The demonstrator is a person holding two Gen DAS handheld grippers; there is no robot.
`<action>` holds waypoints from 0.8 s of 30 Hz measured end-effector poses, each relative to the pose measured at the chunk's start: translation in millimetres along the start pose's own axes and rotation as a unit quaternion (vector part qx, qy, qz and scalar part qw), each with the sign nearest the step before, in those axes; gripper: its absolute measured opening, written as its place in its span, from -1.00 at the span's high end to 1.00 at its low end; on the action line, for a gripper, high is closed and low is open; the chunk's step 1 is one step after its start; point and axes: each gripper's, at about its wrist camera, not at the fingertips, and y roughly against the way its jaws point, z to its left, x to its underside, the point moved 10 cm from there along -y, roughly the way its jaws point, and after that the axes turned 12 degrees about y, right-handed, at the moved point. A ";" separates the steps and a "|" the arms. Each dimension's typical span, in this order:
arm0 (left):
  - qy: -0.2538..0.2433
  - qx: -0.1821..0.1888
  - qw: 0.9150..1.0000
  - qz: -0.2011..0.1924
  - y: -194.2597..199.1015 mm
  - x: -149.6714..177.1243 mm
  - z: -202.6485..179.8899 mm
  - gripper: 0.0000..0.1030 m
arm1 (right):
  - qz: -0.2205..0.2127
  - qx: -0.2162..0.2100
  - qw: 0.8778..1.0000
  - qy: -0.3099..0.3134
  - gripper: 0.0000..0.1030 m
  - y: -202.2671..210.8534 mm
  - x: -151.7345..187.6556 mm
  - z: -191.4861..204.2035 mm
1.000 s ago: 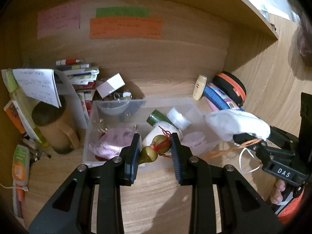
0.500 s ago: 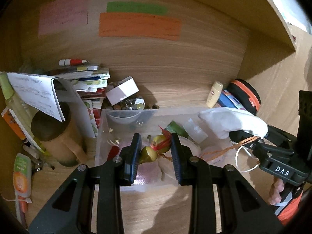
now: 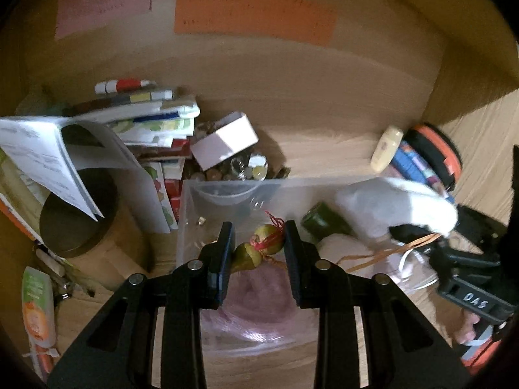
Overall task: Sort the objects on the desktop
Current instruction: 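Carry the pouch and gourd ornament over the clear box and release them inside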
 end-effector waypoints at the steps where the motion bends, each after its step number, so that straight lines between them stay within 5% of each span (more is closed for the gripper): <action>1: 0.002 -0.002 1.000 0.005 -4.7 1.0 2.5 0.42 | 0.003 0.005 1.000 0.000 0.18 -2.7 1.5 -1.8; 19: -0.011 0.003 0.998 0.054 -37.5 24.4 0.8 0.36 | 0.057 0.003 0.998 0.003 0.07 -30.1 23.5 -1.4; 22: -0.012 0.001 0.999 0.051 -33.3 23.8 0.4 0.27 | 0.071 0.007 0.997 -0.003 -0.12 -30.1 26.5 -3.1; 24: -0.013 -0.002 0.999 0.045 -28.5 23.2 1.0 0.17 | 0.073 -0.008 0.997 -0.008 -0.43 -28.8 29.1 1.7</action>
